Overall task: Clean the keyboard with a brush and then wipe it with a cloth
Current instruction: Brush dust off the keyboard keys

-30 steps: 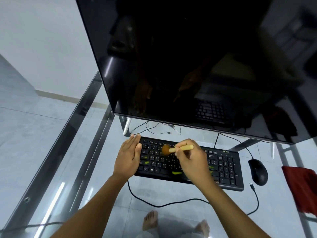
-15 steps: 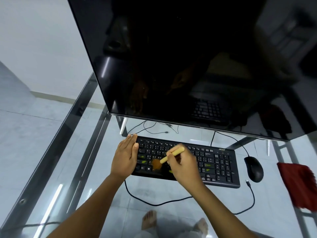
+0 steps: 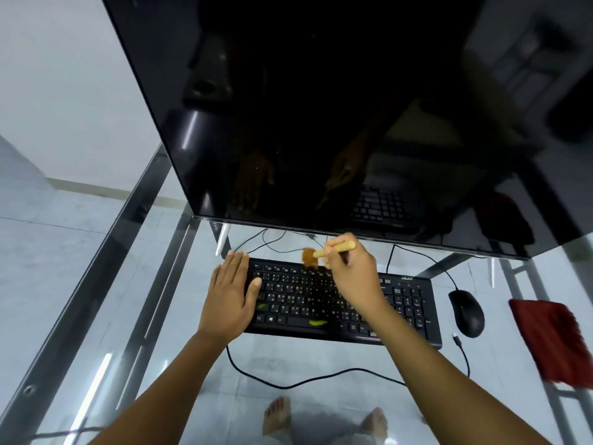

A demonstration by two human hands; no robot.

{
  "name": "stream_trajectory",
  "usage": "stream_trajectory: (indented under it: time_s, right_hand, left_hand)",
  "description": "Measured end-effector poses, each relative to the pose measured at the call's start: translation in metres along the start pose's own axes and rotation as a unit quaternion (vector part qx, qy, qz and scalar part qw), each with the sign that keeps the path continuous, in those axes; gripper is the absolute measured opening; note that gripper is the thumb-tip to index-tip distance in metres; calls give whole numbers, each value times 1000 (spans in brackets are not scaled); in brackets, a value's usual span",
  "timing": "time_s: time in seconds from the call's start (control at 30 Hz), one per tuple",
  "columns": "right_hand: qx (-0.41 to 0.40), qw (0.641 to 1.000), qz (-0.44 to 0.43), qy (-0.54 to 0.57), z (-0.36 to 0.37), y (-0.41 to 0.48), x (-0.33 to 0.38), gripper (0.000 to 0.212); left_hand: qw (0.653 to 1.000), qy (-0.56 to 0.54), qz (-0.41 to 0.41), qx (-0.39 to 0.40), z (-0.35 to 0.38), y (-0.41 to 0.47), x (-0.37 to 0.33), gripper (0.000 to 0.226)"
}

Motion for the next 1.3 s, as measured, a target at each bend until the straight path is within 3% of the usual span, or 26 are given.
stream_trajectory:
  time_s: [0.1,0.2,0.27,0.33,0.43,0.5,0.57,0.67,0.7,0.77,0.8,0.9,0.97,1.03,1.13,1.17,1.23,1.3]
  right_hand:
    - [108,993,53,-6,6,-3,-1,9]
    - [-42,996,71,14,-10,-5,-11,13]
    - [-8,989,124,85,-15,-12,-16,11]
    - [30,984,154,88,-16,-21,-25,11]
    - [-92,984,139,68,-32,-25,-36,10]
    - [-34,984,145,98,-35,-25,-34,9]
    - [14,990,128,57,-35,-28,-35,8]
    - [-114,991,73,6,-53,-28,-35,20]
    - [-103,991,82,29,-57,-29,-37,18]
    - [14,991,128,47,-57,-36,-42,13]
    - [34,990,131,23,-58,-40,-47,13]
    - [-79,991,108,15,-76,-46,-51,14]
    - [-28,994,95,35,-77,-52,-48,11]
    - [34,997,74,-19,-71,-62,-49,12]
    - [-99,993,38,-54,-82,-63,-51,23]
    - [-97,994,42,-31,-84,-62,-51,20]
    - [8,998,67,-10,-80,-64,-51,12]
    - [61,995,59,-50,-78,-68,-53,12]
  left_hand:
    - [998,35,48,-13,-1,-7,-18,61]
    - [994,51,98,17,6,-10,-43,59]
    - [987,79,136,39,13,-11,-57,57]
    - [979,116,158,64,22,-12,-65,58]
    - [973,147,157,84,32,-9,-70,61]
    - [971,156,149,100,35,-5,-71,63]
    - [969,165,144,113,38,-4,-72,66]
    - [968,177,138,109,39,-5,-75,65]
    - [970,174,135,106,38,-5,-76,64]
    - [971,169,132,104,37,-5,-77,63]
    - [971,169,130,105,36,-5,-77,63]
    - [973,163,119,111,35,-4,-79,64]
    - [975,159,113,110,36,-2,-81,67]
    - [977,152,107,106,36,-1,-84,71]
    - [979,147,99,97,37,-1,-85,74]
    - [980,149,96,96,37,-2,-86,73]
    - [980,150,89,100,40,-4,-86,68]
    - [981,148,81,98,42,-5,-86,65]
Point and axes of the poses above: each hand's wrist, its own y-axis towards the middle knuckle, its own z-axis out of the palm, x = y × z, the point moved 2 cm from there along y, towards the middle knuckle, and after that the axes turned 4 degrees about -x, right-handed, at the moved point
